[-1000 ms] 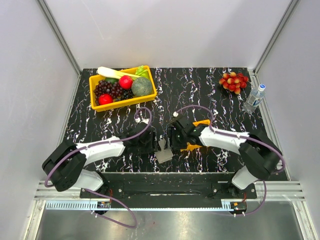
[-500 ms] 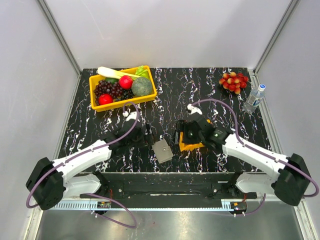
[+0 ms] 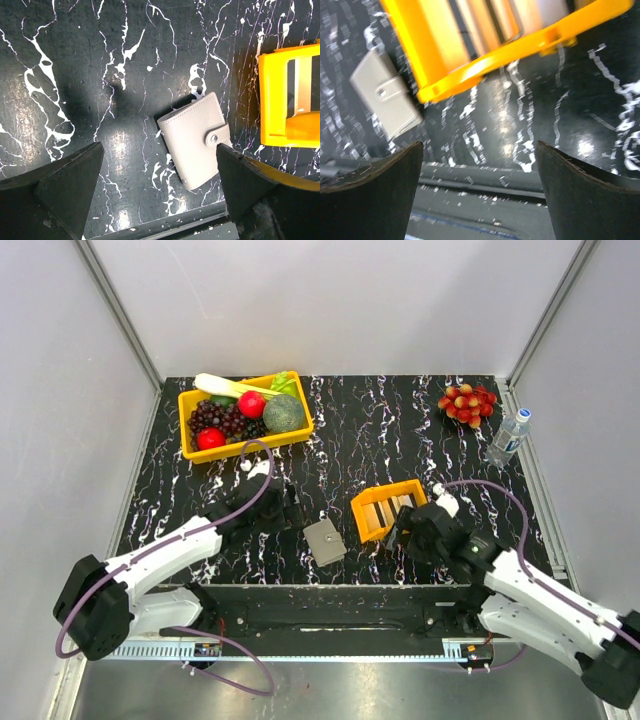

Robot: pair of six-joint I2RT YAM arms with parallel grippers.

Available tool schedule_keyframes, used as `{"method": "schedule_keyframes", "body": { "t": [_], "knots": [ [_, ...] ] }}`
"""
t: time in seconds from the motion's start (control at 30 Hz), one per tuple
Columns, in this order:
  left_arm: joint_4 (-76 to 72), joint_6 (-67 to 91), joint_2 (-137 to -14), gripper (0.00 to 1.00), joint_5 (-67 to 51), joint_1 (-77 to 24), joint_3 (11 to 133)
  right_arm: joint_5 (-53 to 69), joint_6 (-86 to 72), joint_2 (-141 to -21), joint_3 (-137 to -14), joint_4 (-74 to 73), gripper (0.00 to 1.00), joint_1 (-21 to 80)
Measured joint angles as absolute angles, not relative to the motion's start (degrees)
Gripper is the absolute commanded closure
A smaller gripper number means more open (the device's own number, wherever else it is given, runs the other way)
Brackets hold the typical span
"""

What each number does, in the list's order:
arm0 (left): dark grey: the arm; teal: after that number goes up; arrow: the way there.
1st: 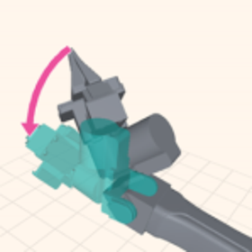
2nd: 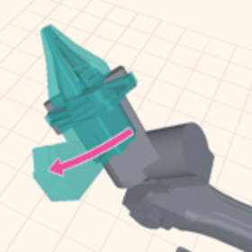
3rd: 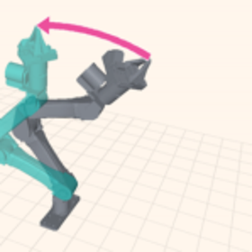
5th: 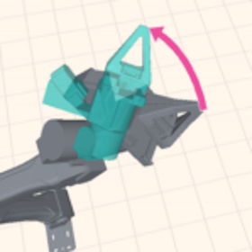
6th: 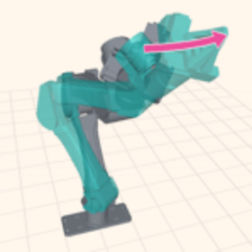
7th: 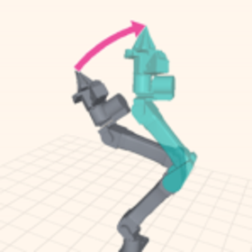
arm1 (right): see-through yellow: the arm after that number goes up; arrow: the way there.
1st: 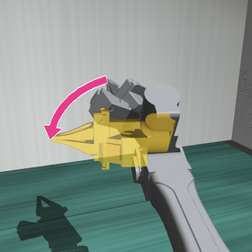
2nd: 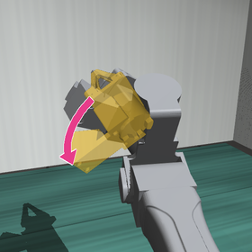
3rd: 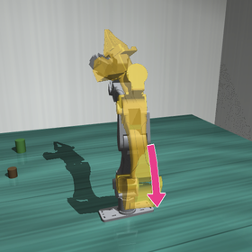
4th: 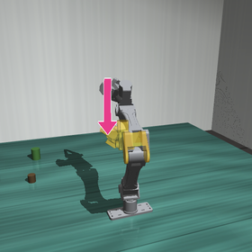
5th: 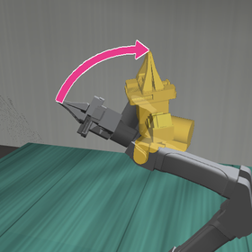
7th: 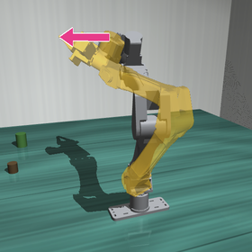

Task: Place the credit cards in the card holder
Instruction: Reset both arms

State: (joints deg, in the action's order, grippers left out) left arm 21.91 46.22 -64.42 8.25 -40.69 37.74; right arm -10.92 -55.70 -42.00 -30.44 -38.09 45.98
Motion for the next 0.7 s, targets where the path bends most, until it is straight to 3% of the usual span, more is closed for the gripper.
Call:
{"method": "schedule_keyframes", "body": {
  "t": [0.3, 0.7],
  "knots": [
    [22.39, 45.89, -65.84, 0.01, 7.51, -40.53, 39.53, -8.86, -47.70, -54.37, -33.19, -33.63, 0.01, 32.93],
    [23.09, 45.82, -65.84, 0.01, 7.53, -39.92, 39.53, -2.55, -32.77, -68.38, -40.16, -24.08, 0.01, 26.61]
  ]
}}
